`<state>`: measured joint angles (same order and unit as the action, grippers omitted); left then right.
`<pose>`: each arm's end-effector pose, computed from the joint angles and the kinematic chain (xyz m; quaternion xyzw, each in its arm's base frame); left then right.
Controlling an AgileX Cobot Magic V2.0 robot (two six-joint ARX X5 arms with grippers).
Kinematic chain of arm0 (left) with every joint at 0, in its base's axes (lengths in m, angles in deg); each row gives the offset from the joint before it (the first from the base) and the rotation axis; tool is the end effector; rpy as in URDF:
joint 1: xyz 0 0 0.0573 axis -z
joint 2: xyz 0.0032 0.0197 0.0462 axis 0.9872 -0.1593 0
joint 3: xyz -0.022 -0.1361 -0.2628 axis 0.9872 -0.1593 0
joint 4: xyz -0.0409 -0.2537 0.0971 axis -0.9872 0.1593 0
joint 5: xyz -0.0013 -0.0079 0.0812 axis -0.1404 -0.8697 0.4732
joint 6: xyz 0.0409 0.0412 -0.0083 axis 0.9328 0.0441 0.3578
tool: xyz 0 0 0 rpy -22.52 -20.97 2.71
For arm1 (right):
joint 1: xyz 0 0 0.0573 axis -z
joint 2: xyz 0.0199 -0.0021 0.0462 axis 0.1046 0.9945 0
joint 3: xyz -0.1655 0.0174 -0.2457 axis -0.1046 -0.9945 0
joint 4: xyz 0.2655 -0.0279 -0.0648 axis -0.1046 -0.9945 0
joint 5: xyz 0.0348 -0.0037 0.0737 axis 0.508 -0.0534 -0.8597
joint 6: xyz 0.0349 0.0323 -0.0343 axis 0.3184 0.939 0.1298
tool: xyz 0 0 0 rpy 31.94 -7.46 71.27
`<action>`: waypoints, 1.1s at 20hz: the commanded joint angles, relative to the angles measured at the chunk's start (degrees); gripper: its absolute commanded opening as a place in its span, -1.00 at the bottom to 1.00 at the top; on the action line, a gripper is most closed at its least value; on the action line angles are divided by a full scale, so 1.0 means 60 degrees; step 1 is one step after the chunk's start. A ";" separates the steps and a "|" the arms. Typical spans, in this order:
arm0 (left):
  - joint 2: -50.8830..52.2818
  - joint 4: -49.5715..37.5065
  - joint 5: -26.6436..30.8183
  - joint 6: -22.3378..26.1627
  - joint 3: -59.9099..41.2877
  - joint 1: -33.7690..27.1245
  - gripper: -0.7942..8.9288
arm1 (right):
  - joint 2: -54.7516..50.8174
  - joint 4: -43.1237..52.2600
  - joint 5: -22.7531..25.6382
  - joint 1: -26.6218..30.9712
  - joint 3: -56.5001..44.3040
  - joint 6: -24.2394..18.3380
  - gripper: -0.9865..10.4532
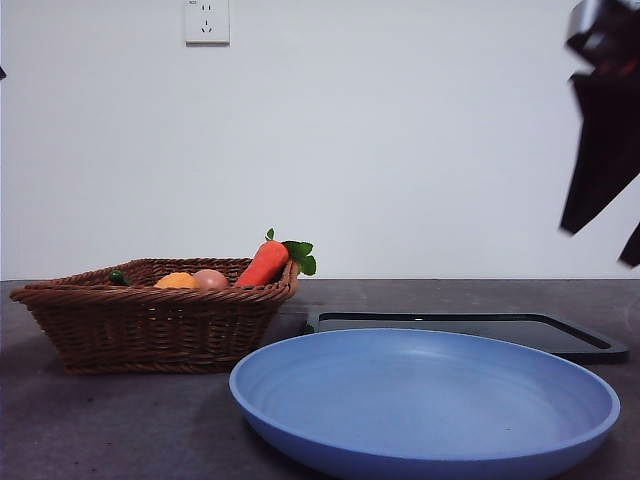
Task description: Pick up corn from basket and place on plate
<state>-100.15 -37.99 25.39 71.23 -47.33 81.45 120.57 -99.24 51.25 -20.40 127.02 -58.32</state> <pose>0.1186 -0.0254 0.2709 -0.2188 0.4088 -0.2849 0.8389 0.2028 0.0676 0.2476 0.0680 0.5221 0.2661 0.8074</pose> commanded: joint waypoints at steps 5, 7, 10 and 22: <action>-0.0055 -0.0113 -0.0055 0.0124 0.0157 0.0018 0.10 | 0.2095 0.1024 0.0011 -0.0667 0.0160 0.0124 -0.28; -0.0055 -0.0113 -0.0051 0.0124 0.0157 0.0018 0.10 | 0.2583 0.1213 0.0007 -0.0758 0.0160 0.0120 -0.28; -0.0055 -0.0117 -0.0051 0.0124 0.0157 0.0018 0.10 | 0.3078 0.1337 0.0022 -0.0841 0.0160 0.0120 -0.37; -0.0055 -0.1024 -0.0044 -0.0375 0.0157 0.0029 0.06 | 0.3555 0.1534 -0.0011 -0.0805 0.0164 0.0087 -0.82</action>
<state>-100.15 -43.63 25.39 69.52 -47.33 81.50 141.44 -89.75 51.18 -25.05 127.13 -57.57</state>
